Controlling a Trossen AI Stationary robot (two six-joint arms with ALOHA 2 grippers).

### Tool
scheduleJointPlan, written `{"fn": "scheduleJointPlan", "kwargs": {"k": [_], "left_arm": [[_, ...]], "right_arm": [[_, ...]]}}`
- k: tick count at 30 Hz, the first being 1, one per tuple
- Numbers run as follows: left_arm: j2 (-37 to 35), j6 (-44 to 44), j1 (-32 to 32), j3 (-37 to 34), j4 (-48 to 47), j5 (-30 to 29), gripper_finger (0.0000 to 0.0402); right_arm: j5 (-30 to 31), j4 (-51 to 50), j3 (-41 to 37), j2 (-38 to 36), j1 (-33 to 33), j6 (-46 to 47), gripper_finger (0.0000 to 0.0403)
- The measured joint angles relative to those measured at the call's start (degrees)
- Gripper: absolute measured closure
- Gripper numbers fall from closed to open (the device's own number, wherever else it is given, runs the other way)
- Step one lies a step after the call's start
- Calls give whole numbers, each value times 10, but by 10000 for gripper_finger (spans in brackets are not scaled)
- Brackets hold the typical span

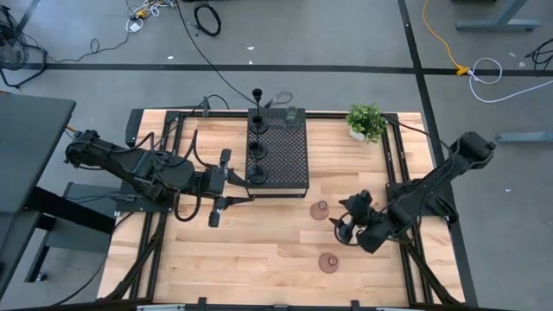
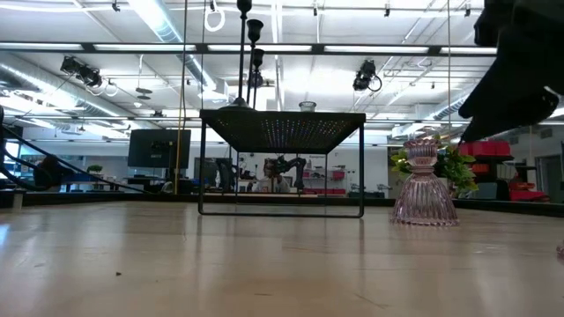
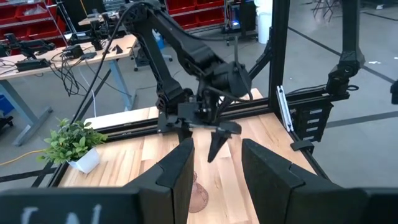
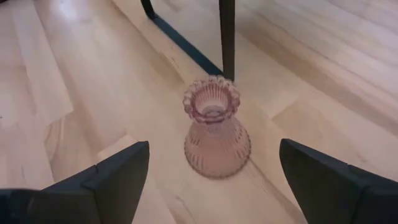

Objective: Pick & Place candle stick holders
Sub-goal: Put the top pink candle holder on the shelf

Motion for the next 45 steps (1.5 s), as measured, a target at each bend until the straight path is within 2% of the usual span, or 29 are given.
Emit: {"fn": "scheduleJointPlan", "kwargs": {"k": [11, 22, 32, 38, 45], "left_arm": [[0, 0, 0, 0, 0, 0, 264], [0, 12, 0, 0, 0, 0, 264], [0, 15, 0, 0, 0, 0, 264], [0, 15, 0, 0, -2, 0, 264], [0, 16, 0, 0, -5, 0, 264]], "right_arm": [[65, 199, -60, 61, 0, -55, 46], [99, 286, -62, 148, -28, -67, 46], [100, 323, -61, 175, -67, -90, 49], [83, 329, -61, 178, -75, -90, 96], [76, 330, -61, 178, -76, -94, 213]]}}
